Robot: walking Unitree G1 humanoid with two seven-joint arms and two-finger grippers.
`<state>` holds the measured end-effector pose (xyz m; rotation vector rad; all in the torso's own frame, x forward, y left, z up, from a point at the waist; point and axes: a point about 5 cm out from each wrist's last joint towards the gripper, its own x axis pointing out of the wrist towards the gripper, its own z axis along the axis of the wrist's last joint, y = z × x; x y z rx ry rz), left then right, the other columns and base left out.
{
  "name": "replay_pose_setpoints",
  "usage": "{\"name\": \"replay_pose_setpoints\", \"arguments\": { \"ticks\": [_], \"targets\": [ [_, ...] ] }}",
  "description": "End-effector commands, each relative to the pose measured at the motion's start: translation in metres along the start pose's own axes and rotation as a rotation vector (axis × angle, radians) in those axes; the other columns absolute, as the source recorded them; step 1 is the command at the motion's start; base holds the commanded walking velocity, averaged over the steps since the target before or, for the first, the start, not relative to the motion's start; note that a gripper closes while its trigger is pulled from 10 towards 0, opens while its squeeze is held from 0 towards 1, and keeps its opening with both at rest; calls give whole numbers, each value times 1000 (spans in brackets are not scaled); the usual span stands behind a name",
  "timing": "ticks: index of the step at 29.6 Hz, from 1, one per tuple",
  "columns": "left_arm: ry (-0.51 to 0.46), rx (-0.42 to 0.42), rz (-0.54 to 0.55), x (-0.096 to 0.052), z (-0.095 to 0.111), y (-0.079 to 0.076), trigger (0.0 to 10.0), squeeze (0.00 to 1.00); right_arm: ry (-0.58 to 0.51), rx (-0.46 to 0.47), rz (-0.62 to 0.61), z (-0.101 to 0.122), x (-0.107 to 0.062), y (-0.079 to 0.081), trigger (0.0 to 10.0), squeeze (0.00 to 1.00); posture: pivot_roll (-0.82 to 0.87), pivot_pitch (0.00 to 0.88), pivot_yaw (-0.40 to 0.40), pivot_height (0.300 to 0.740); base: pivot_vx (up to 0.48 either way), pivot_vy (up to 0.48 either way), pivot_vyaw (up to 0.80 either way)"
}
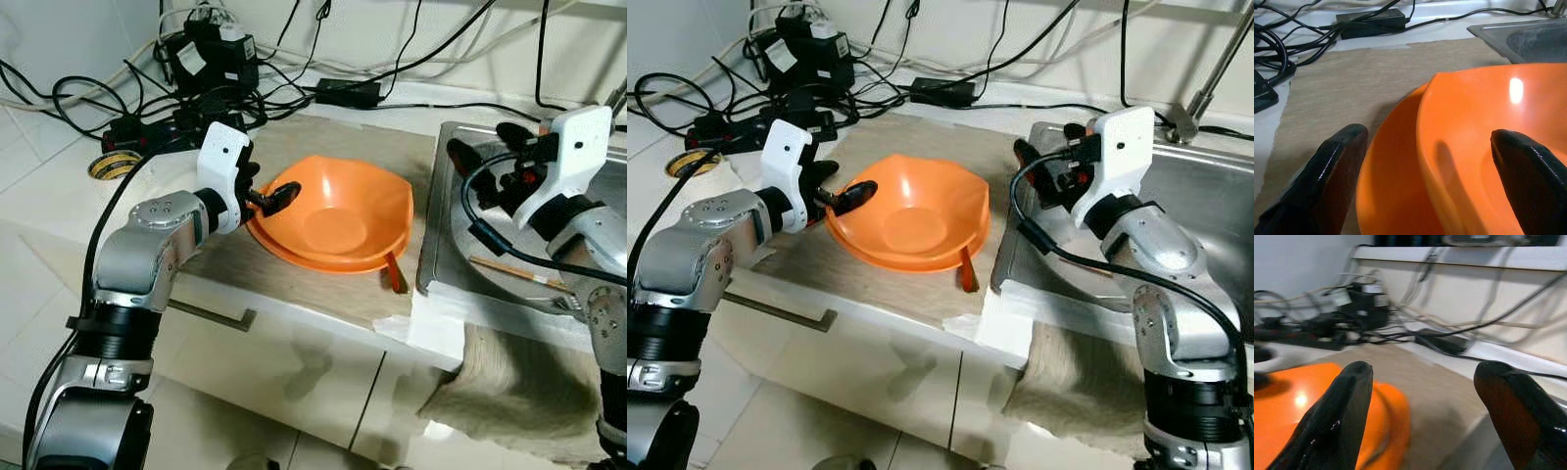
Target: Kitchen organization
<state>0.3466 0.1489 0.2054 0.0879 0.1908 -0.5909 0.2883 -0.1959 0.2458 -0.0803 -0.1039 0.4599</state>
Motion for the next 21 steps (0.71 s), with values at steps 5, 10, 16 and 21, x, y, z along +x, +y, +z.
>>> {"name": "replay_pose_setpoints", "arguments": {
  "ticks": [5,10,16,21],
  "targets": [
    [-4,19,39,1,5,11,10000,0,84,-24,173,7,-19,-4,10000,0,-42,0,33,740,0,0,0],
    [-11,24,70,1,7,19,10000,0,121,-59,190,14,-26,-18,10000,0,-47,0,36,740,0,0,0],
    [-11,16,91,0,8,28,10000,0,193,-63,282,15,-38,-20,10000,0,-53,0,34,740,0,0,0],
    [-11,-10,84,1,10,31,10000,0,231,-74,315,10,-41,-20,10000,0,-52,0,33,740,0,0,0]
  ]
}}
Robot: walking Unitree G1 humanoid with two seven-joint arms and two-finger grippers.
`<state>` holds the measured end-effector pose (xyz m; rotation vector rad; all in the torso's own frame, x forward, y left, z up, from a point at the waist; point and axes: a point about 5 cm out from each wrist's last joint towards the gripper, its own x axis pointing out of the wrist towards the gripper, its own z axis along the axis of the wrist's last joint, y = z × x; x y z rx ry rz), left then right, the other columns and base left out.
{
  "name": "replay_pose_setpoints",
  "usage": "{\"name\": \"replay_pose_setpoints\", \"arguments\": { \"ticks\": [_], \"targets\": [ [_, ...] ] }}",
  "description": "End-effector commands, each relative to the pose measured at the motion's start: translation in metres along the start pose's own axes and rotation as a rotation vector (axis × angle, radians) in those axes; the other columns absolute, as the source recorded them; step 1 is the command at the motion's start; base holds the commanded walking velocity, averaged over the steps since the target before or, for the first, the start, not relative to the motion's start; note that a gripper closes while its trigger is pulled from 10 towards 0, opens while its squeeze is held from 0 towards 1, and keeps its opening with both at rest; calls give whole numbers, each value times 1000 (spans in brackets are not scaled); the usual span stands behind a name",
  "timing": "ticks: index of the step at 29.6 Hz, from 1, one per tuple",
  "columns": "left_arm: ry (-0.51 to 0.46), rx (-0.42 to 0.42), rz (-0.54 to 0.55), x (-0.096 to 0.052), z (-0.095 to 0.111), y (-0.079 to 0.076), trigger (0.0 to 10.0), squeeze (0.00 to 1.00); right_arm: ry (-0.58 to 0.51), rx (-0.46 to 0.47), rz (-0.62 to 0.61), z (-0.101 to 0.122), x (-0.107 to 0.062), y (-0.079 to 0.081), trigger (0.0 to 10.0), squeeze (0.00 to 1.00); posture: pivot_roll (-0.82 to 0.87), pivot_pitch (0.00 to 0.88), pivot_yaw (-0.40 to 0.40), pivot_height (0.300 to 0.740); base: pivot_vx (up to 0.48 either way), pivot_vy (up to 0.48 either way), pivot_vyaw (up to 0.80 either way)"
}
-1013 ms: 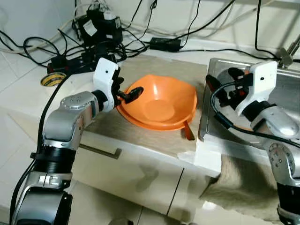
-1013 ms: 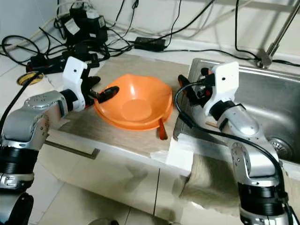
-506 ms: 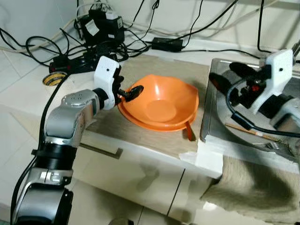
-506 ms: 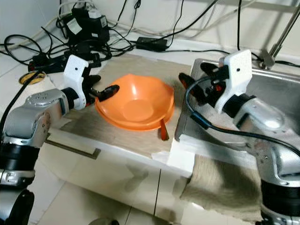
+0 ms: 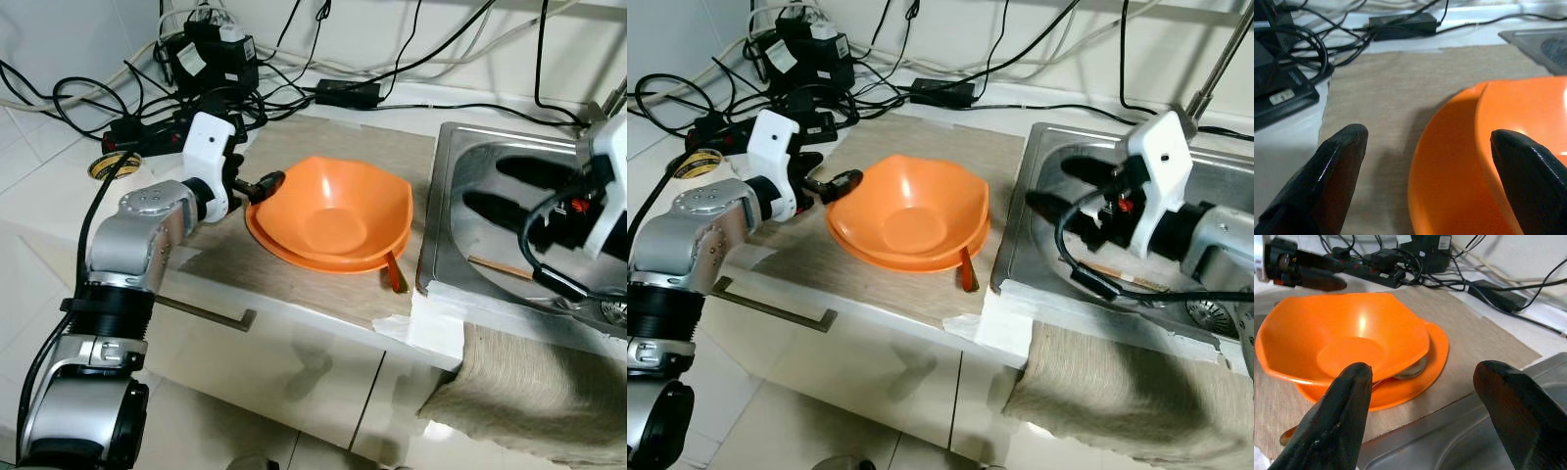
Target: Kitchen organization
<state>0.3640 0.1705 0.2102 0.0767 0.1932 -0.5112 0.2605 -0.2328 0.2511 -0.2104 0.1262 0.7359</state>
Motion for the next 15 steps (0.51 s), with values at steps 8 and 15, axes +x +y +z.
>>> {"name": "replay_pose_setpoints", "arguments": {
  "ticks": [8,15],
  "targets": [
    [47,-170,-57,4,7,-2,10000,0,-27,-10,70,6,12,7,10000,0,-41,0,29,740,0,0,0],
    [30,-219,-102,2,19,-7,10000,0,-46,-9,79,7,19,8,10000,0,-28,0,24,740,0,0,0]
  ]
}}
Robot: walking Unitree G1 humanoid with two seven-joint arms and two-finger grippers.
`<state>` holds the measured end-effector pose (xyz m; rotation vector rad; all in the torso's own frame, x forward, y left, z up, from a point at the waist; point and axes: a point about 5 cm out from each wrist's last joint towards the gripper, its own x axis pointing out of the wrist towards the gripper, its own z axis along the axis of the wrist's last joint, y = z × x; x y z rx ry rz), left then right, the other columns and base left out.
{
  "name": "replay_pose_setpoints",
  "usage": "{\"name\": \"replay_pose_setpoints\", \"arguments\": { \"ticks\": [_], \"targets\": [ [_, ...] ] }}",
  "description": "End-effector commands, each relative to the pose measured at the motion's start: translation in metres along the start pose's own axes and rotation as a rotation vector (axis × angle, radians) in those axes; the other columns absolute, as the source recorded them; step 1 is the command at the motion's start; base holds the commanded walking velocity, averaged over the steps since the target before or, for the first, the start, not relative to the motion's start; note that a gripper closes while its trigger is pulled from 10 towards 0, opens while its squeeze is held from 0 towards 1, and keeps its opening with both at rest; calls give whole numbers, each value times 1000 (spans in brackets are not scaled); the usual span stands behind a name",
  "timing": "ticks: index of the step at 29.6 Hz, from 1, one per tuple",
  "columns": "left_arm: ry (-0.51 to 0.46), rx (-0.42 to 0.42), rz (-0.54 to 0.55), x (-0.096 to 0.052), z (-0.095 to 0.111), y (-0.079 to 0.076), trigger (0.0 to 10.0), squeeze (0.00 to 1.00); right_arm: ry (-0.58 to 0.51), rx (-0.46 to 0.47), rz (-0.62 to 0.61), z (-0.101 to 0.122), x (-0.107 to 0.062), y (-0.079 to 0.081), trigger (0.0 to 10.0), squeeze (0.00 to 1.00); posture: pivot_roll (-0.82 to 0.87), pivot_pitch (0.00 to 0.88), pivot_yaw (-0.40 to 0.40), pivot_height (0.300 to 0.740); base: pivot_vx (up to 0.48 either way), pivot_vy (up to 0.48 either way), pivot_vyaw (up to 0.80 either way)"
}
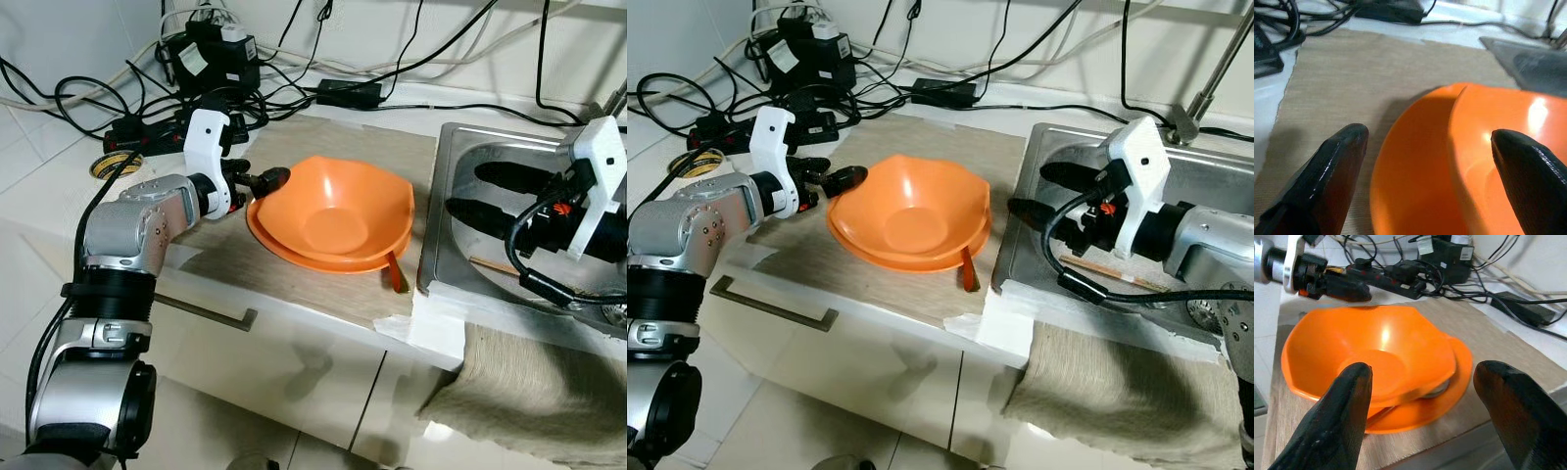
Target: Kitchen organization
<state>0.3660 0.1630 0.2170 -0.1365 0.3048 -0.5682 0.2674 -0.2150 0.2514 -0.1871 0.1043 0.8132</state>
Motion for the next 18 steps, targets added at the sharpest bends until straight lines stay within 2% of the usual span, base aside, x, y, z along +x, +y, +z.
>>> {"name": "replay_pose_setpoints", "arguments": {
  "ticks": [1,3,9,18],
  "targets": [
    [-2,12,-17,-1,8,-4,10000,0,-11,-17,9,2,4,0,10000,0,-27,0,24,740,0,0,0],
    [44,24,-19,1,-1,-4,10000,0,-16,-13,14,2,6,1,10000,0,-27,0,24,740,0,0,0],
    [62,-5,-60,1,-1,-10,10000,0,-17,-12,16,3,8,1,10000,0,-25,0,26,740,0,0,0],
    [87,11,-109,2,-1,-19,10000,0,-22,-12,19,2,11,1,10000,0,-22,0,30,740,0,0,0]
  ]
}}
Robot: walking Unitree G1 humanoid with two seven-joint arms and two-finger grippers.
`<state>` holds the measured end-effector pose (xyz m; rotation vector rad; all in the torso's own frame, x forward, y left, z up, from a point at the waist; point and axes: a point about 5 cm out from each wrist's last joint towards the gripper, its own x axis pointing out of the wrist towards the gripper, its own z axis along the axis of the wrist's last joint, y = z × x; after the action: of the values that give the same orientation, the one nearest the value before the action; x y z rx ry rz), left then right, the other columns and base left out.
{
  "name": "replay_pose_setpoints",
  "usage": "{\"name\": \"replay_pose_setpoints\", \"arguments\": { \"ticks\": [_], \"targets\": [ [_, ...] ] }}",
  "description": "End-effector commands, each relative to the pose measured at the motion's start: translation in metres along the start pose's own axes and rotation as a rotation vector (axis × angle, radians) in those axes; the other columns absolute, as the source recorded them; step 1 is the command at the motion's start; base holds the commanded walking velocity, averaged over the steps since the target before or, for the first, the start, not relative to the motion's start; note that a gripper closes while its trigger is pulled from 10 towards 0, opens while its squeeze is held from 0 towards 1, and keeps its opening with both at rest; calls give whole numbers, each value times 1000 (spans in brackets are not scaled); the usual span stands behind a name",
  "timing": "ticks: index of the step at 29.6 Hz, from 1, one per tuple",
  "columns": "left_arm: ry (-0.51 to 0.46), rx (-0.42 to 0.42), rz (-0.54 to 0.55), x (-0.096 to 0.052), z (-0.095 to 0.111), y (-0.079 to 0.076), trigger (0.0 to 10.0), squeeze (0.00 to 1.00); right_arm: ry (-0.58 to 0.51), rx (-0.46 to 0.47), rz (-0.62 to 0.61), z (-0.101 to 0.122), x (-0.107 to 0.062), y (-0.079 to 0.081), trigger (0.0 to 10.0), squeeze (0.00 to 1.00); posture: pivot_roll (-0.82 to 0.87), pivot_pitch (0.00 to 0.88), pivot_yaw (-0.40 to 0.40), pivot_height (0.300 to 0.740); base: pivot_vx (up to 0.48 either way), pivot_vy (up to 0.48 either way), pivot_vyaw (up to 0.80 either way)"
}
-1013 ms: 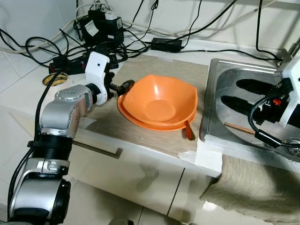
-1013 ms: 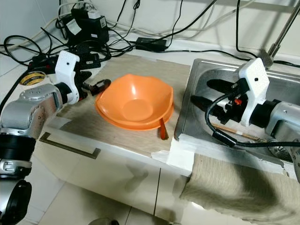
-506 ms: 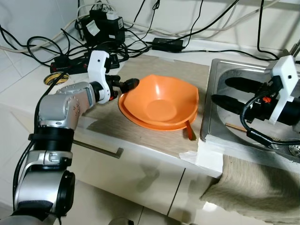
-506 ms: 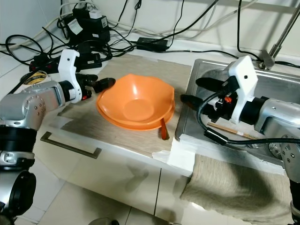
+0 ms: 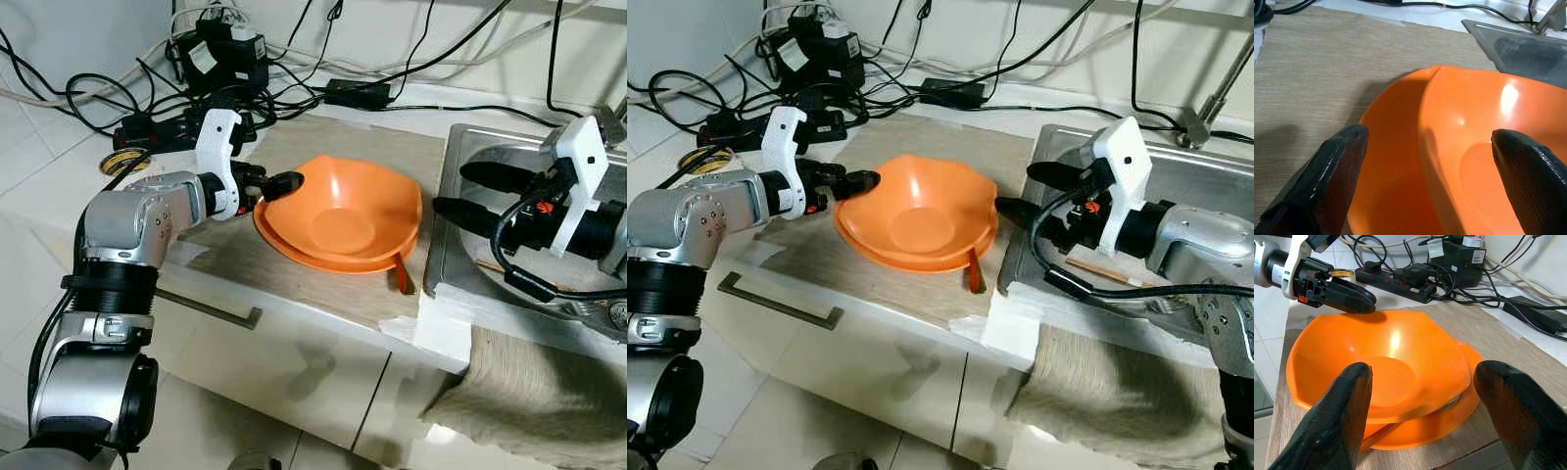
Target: Kitchen organization
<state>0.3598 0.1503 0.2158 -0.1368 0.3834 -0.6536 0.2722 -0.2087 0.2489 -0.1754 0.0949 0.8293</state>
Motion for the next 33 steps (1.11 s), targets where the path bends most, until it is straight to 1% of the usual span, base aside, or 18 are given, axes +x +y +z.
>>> {"name": "replay_pose_setpoints", "arguments": {
  "ticks": [1,4,7,8,9,14,20,21,22,25,29,32,33],
  "targets": [
    [10,27,-32,0,3,-7,10000,0,-8,-18,5,3,3,0,10000,0,-22,0,30,740,0,0,0],
    [31,55,-30,2,-1,-7,10000,0,-8,-19,8,3,5,1,10000,0,-21,0,30,740,0,0,0],
    [76,126,-1,5,-8,-5,10000,0,-10,-21,13,2,8,2,10000,0,-22,0,29,740,0,0,0],
    [76,126,-1,5,-8,-5,10000,0,-10,-21,13,2,8,2,10000,0,-22,0,29,740,0,0,0],
    [91,149,7,6,-11,-4,10000,0,-10,-23,16,1,8,2,10000,0,-21,0,30,740,0,0,0],
    [114,184,27,7,-15,-2,10000,0,-12,-24,15,1,10,2,10000,0,-21,0,31,740,0,0,0],
    [118,196,31,8,-14,-1,10000,0,-12,-27,15,1,11,3,10000,0,-22,0,32,740,0,0,0],
    [116,208,36,8,-14,0,5725,0,-14,-27,14,1,11,3,10000,0,-22,0,32,740,0,0,0],
    [108,229,52,8,-13,2,0,0,-16,-28,12,1,12,3,10000,0,-23,0,33,740,0,0,0],
    [97,249,58,9,-12,3,0,0,-16,-28,12,0,12,3,10000,0,-23,0,33,740,0,0,0],
    [52,230,68,9,-8,3,0,0,-16,-27,10,0,12,3,10000,0,-23,0,33,740,0,0,0],
    [45,243,60,9,-6,3,0,0,-16,-27,9,0,12,3,10000,0,-23,0,33,740,0,0,0],
    [41,261,52,9,-6,2,0,0,-15,-27,8,0,12,3,10000,0,-26,0,34,740,0,0,0]
  ]
}}
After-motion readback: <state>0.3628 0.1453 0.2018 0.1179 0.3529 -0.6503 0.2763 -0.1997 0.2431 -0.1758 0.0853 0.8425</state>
